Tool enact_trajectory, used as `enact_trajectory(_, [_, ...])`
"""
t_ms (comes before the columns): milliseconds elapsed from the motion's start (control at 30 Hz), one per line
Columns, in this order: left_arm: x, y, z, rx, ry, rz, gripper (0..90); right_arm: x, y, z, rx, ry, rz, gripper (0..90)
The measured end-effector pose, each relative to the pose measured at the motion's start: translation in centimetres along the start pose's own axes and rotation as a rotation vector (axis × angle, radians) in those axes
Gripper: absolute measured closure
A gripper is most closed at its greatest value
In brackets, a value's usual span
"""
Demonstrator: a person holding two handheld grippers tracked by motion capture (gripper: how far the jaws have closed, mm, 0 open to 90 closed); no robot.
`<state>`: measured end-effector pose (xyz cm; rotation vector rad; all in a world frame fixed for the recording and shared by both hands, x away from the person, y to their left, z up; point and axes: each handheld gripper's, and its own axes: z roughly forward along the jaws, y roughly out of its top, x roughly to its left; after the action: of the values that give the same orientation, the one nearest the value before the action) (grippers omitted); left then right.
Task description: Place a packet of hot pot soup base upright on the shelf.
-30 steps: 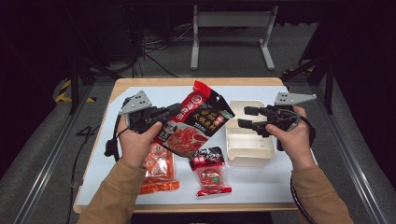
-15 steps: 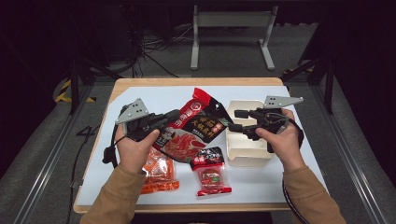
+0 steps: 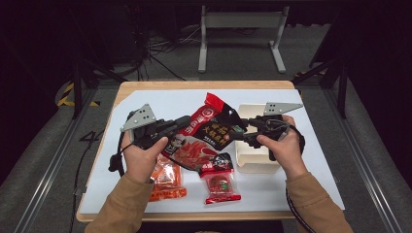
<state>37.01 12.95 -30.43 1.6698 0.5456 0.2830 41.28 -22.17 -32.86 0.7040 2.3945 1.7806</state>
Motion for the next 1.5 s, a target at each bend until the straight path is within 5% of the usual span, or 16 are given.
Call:
enact_trajectory(467, [0.0, -0.1, 0.5, -0.018, -0.025, -0.020, 90.0, 0.3, 0.3, -0.1, -0.027, 0.045, 0.018, 70.3])
enact_trajectory(867, [0.4, -0.7, 1.3, 0.049, -0.031, -0.047, 89.5, 0.7, 1.1, -1.3, -0.045, -0.012, -0.010, 75.7])
enact_trajectory(1300, [0.7, -0.5, 0.5, 0.030, -0.052, -0.065, 87.7, 1.4, 3.0, -1.7, -0.041, -0.047, -0.031, 79.4])
enact_trajectory(1500, [1.1, -0.2, -0.6, 0.032, 0.000, -0.050, 77.6, 1.6, 4.6, -1.9, -0.016, -0.067, -0.063, 79.4])
